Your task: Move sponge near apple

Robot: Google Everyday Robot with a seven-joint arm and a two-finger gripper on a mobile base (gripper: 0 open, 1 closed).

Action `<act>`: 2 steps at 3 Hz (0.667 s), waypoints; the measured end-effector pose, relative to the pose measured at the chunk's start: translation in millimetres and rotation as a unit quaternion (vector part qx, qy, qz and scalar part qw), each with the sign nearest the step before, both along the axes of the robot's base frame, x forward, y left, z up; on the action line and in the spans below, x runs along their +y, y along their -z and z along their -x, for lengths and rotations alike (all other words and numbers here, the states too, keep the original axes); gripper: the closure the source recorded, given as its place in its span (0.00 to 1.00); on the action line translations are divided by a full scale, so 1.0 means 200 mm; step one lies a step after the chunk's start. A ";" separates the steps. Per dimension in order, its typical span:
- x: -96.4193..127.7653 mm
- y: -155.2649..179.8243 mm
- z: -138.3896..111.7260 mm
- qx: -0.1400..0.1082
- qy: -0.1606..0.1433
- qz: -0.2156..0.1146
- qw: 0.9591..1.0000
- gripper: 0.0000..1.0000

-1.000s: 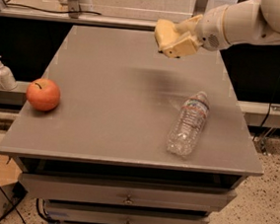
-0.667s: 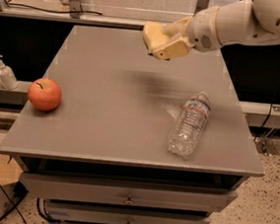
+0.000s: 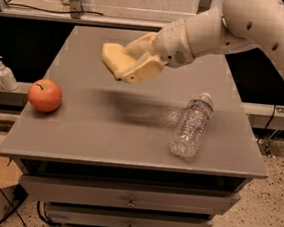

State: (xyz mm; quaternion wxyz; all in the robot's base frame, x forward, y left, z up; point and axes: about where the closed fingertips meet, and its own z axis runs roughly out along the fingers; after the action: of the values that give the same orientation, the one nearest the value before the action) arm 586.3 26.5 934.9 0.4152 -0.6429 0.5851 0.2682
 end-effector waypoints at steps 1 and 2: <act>0.17 0.08 0.17 0.019 -0.048 -0.002 0.999 0.82; 0.31 0.19 0.24 0.034 -0.061 0.004 0.998 0.59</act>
Offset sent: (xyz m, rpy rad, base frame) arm -0.0611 0.0915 -0.0629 -0.0210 0.0980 0.1301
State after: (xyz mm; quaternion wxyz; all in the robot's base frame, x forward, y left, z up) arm 537.6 88.9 897.7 0.3755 -0.6697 0.5596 0.3120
